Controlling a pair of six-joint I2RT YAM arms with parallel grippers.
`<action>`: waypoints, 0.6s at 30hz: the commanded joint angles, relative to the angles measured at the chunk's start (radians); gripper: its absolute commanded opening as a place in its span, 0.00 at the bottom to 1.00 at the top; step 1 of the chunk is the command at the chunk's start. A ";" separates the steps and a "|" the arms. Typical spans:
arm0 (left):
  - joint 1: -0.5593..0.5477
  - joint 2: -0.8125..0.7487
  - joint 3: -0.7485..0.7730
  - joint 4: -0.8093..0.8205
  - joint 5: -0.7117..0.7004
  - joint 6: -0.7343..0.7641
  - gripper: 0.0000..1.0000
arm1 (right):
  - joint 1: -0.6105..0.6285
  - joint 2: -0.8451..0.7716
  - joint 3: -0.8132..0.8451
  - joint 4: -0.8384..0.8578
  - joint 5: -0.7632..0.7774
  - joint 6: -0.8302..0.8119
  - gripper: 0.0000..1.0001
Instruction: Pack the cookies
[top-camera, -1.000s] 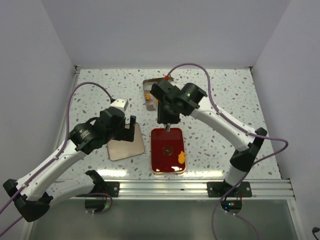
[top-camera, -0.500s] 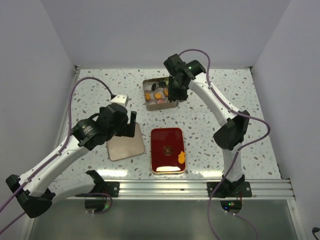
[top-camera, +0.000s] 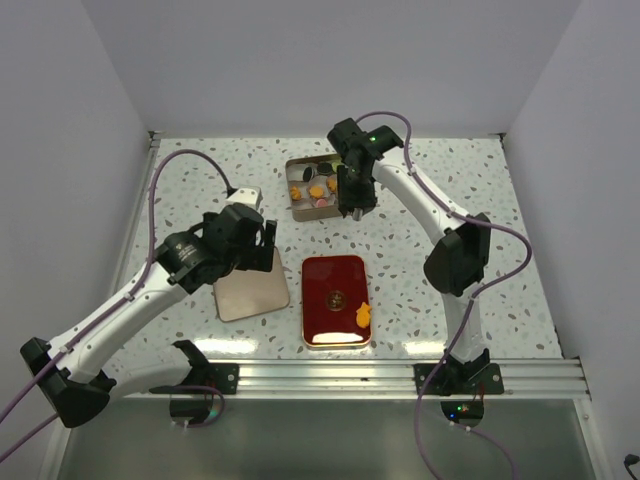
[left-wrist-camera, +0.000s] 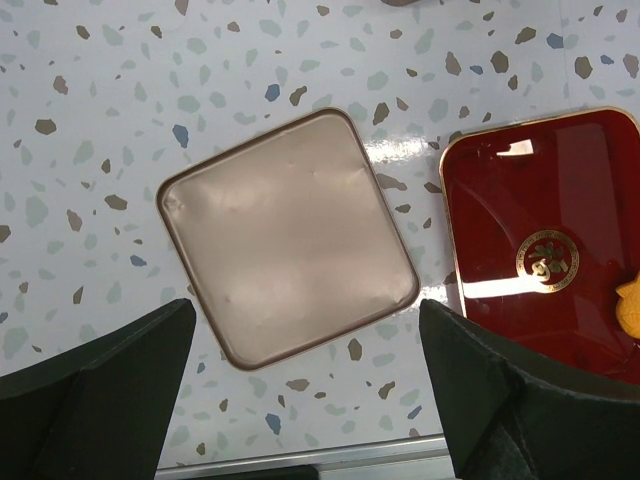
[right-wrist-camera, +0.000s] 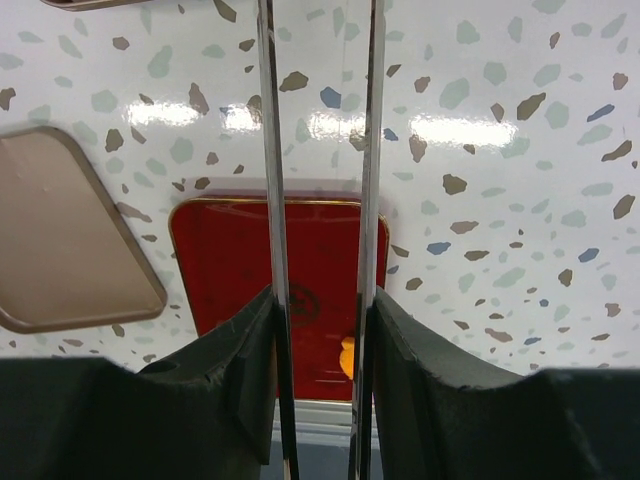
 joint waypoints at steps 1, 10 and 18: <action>-0.001 -0.001 0.040 0.013 -0.021 -0.030 1.00 | -0.009 0.004 -0.001 0.007 -0.002 -0.026 0.40; -0.001 -0.003 0.034 0.012 -0.021 -0.053 1.00 | -0.018 -0.003 0.005 -0.009 0.017 -0.042 0.48; -0.001 0.004 0.046 0.012 -0.023 -0.063 1.00 | -0.035 -0.068 0.035 -0.027 0.069 -0.045 0.49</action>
